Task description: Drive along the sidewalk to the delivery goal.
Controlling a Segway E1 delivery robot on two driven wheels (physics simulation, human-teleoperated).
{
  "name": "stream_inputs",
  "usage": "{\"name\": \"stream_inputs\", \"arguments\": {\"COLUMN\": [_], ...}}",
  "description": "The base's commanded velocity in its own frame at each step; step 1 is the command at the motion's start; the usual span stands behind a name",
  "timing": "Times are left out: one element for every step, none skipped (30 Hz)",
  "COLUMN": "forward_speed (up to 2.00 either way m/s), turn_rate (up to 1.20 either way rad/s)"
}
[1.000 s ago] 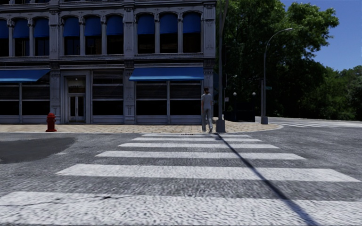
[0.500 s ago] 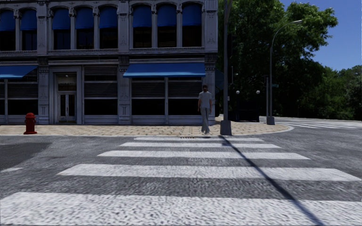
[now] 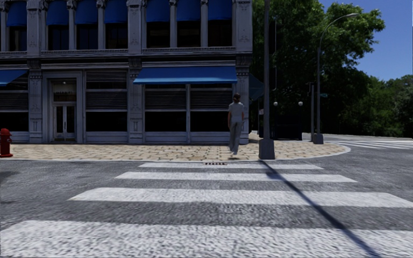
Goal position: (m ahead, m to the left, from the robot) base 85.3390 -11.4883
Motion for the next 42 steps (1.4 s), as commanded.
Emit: {"name": "stream_inputs", "arguments": {"forward_speed": [2.0, 2.0, 2.0, 2.0, 2.0, 2.0, 2.0, 2.0, 2.0, 2.0, 2.0, 2.0, 2.0, 2.0, 2.0, 2.0, 2.0, 2.0, 2.0, 2.0, 2.0, 2.0, 2.0, 2.0, 2.0, 2.0, 2.0, 2.0, 2.0, 2.0, 2.0, 2.0, 2.0, 2.0, 2.0, 2.0, 2.0, 2.0, 2.0, 2.0, 2.0, 2.0], "turn_rate": [0.0, 0.0, 0.0, 0.0, 0.0, 0.0, 0.0, 0.0, 0.0, -0.07, -0.11, -0.11, -0.15, -0.16, -0.16, -0.17, -0.17, -0.17, -0.17, -0.17, -0.17, -0.18, -0.18, -0.18, -0.2, -0.2, -0.2, -0.2, -0.2, -0.2, -0.2, -0.21, -0.21, -0.21, -0.21, -0.21, -0.24, -0.28, -0.29, -0.29, -0.3, -0.3]}}
